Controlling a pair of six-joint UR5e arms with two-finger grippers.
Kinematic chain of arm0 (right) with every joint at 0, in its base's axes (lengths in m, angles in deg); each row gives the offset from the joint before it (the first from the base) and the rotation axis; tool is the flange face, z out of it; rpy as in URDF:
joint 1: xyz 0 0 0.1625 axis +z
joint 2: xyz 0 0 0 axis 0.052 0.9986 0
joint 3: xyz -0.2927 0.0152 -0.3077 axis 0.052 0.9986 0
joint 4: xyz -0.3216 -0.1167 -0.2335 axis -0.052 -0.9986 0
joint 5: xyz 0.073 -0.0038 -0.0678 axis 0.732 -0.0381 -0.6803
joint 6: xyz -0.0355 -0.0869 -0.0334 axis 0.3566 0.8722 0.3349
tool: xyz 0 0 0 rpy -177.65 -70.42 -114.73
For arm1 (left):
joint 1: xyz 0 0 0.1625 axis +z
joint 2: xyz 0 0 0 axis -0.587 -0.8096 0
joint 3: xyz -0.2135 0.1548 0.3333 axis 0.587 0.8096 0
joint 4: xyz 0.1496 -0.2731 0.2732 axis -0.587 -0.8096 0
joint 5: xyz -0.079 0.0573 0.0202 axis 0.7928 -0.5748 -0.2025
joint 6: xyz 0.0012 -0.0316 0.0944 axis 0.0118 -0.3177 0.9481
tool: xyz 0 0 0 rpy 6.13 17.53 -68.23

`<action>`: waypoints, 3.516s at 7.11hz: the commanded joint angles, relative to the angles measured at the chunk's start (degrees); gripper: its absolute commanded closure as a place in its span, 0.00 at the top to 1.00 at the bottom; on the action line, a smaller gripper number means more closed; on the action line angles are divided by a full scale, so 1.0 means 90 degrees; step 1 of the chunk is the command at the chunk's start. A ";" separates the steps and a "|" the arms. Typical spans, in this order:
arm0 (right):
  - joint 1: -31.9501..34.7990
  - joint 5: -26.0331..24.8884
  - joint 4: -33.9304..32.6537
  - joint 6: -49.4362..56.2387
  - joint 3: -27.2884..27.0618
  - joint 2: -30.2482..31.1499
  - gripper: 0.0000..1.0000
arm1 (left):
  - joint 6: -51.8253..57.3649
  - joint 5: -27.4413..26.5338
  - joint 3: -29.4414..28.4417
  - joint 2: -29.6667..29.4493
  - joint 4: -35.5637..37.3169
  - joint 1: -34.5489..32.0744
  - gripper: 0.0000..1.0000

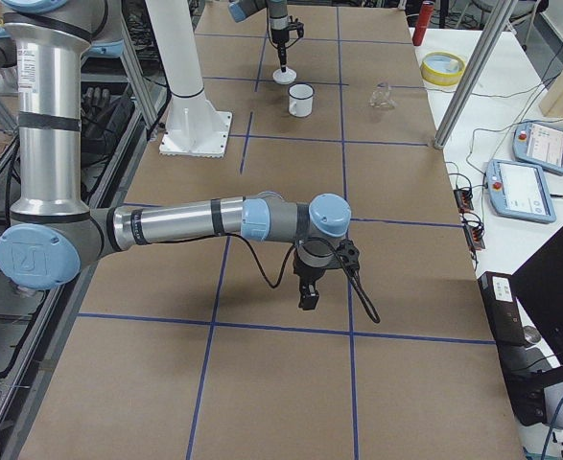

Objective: Place funnel on cup
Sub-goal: 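Lift the lid off the mug and set it down nearer the robot, then release the lid and move the left gripper to the glass funnel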

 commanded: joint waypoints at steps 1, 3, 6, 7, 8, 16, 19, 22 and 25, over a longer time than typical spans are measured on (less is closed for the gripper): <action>0.0000 0.0000 0.0000 0.0000 0.0000 0.0000 1.00 | -0.0112 -0.0028 -0.0387 -0.0194 -0.0192 0.0137 0.00; 0.0000 0.0000 0.0000 0.0000 0.0000 0.0000 1.00 | -0.0112 -0.0028 -0.0406 -0.0234 -0.0192 0.0147 0.08; 0.0000 0.0000 0.0000 0.0000 0.0000 0.0000 1.00 | -0.0121 -0.0037 -0.0494 -0.0282 -0.0192 0.0157 0.63; 0.0000 0.0000 0.0000 0.0000 0.0000 0.0000 1.00 | -0.0121 -0.0037 -0.0514 -0.0282 -0.0192 0.0147 0.91; 0.0000 0.0000 0.0000 0.0000 0.0000 0.0000 1.00 | -0.0121 -0.0037 -0.0475 -0.0302 -0.0192 0.0118 1.00; 0.0000 0.0000 0.0000 0.0000 0.0000 0.0000 1.00 | -0.4977 -0.1976 -0.3364 -0.3226 -0.1933 -0.1708 1.00; 0.0000 0.0000 0.0000 0.0000 0.0000 0.0000 1.00 | -0.5979 -0.2742 -0.5796 -0.4515 -0.3234 -0.1699 1.00; 0.0000 0.0000 0.0000 0.0000 0.0000 0.0000 1.00 | -0.5971 -0.2743 -0.6323 -0.4628 -0.3424 -0.1708 1.00; 0.0000 0.0000 0.0000 0.0000 0.0000 0.0000 1.00 | -0.5981 -0.2860 -0.6490 -0.4677 -0.3463 -0.1776 0.72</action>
